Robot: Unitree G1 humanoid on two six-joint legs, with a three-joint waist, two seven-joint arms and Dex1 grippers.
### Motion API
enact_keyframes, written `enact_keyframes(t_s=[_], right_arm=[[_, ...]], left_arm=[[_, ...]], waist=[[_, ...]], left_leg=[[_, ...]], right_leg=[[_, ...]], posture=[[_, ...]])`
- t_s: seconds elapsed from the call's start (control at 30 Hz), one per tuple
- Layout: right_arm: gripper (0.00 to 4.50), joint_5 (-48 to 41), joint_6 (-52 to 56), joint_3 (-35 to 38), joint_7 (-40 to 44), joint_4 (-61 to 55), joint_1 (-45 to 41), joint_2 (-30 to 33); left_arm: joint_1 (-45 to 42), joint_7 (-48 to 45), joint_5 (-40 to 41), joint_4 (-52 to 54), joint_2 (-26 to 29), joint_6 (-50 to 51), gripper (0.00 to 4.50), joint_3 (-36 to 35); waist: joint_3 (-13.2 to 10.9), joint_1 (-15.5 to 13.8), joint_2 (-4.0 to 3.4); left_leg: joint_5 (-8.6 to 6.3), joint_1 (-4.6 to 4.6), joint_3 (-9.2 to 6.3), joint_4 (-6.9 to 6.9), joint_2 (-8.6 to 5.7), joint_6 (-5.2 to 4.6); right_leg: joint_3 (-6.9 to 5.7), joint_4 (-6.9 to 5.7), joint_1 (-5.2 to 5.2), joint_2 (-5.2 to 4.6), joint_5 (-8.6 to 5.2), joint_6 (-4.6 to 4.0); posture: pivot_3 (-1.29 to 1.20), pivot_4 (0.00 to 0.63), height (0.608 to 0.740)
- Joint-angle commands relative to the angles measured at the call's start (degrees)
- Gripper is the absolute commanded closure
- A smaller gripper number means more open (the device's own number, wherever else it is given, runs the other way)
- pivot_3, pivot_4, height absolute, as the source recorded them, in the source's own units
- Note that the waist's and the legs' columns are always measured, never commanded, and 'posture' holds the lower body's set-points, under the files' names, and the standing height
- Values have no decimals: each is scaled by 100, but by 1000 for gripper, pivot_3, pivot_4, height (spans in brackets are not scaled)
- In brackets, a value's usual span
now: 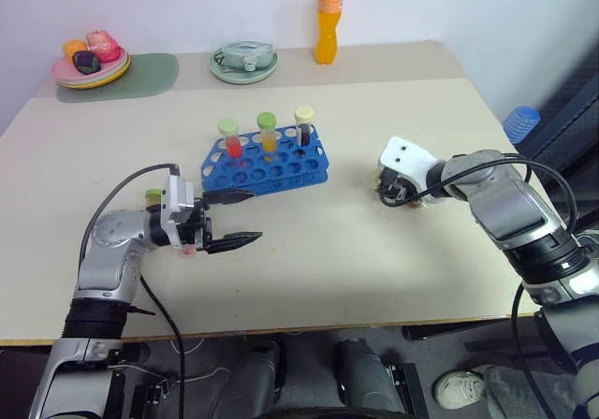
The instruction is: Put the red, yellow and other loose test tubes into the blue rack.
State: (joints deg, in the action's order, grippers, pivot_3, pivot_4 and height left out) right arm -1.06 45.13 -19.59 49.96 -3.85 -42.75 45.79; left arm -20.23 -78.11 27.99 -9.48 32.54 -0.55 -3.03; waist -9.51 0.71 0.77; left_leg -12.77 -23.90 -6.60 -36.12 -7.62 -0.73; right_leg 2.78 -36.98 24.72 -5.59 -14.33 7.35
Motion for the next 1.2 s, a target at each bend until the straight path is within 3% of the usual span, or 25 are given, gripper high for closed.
enact_keyframes(t_s=[0.03, 0.13, 0.23, 0.3, 0.67, 0.8, 0.87, 1.0, 1.13, 1.2], right_arm=[[2741, -431, 131, 674, -29, -633, -58, -237], [2741, -546, 333, 808, -48, -744, -108, -351], [3562, -625, 481, 831, -80, -743, -98, -428], [4466, -608, 471, 797, -111, -725, -69, -440], [4466, -770, 546, 808, -186, -701, -35, -514], [4466, -1618, 1394, 940, 378, -969, -170, -566], [4466, -1935, 1660, 941, 520, -1454, 22, -462], [4466, -2499, 1768, 945, 881, -2232, 575, -138], [4466, -2807, 1770, 1023, 933, -2657, 882, 70], [3936, -2737, 1678, 967, 742, -2642, 939, 43]], left_arm=[[-87, 27, 8, 12, -5, -85, 569, -62], [-95, 36, 4, 6, -10, -88, 569, -59], [-110, 39, 3, -3, -6, -86, 569, -52], [-126, 40, -1, -13, 0, -90, 569, -54], [-66, 86, 24, 71, 50, -58, 569, -106], [27, -74, 81, 160, 133, 25, 569, -62], [121, -323, -260, 101, 325, -247, 569, 165], [70, -295, -830, -126, 299, -923, 569, 493], [-66, -296, -821, -209, 179, -954, 569, 570], [-156, -332, -841, -251, 132, -977, 569, 646]], waist=[[0, 17, 0], [0, 7, 0], [0, 1, 0], [0, -3, 0], [0, 3, 0], [0, 14, 0], [-1, 19, 0], [0, -39, 0], [-1, -62, 1], [0, -52, 1]], left_leg=[[0, 0, 0, 1, 0, 0], [0, 0, -1, 1, 2, 0], [0, 0, 0, -1, 1, 0], [0, 0, -1, -1, 1, 0], [0, 0, 0, 0, 1, 0], [0, 0, 0, 0, 1, 0], [0, 0, -1, 1, 2, -1], [-1, 0, -2, 4, 4, -1], [-5, -2, -4, -2, 4, -7], [-5, -2, -4, -1, 6, -7]], right_leg=[[0, 0, 0, 0, 0, 0], [0, -1, 0, 1, 0, 0], [0, 1, -2, 0, 0, 0], [0, 1, -2, 0, 0, 0], [1, 0, -1, 0, 0, 0], [0, 1, -1, 0, 0, 0], [1, 0, 0, 0, 0, -1], [-2, 8, -4, -1, -1, -1], [-8, 37, -18, -2, 6, -8], [-8, 38, -17, -1, 7, -8]], posture=[[0, 150, 740], [0, 150, 740], [0, 150, 740], [0, 150, 740], [0, 150, 740], [0, 150, 740], [0, 150, 740], [0, 150, 740], [0, 150, 740], [0, 150, 740]])
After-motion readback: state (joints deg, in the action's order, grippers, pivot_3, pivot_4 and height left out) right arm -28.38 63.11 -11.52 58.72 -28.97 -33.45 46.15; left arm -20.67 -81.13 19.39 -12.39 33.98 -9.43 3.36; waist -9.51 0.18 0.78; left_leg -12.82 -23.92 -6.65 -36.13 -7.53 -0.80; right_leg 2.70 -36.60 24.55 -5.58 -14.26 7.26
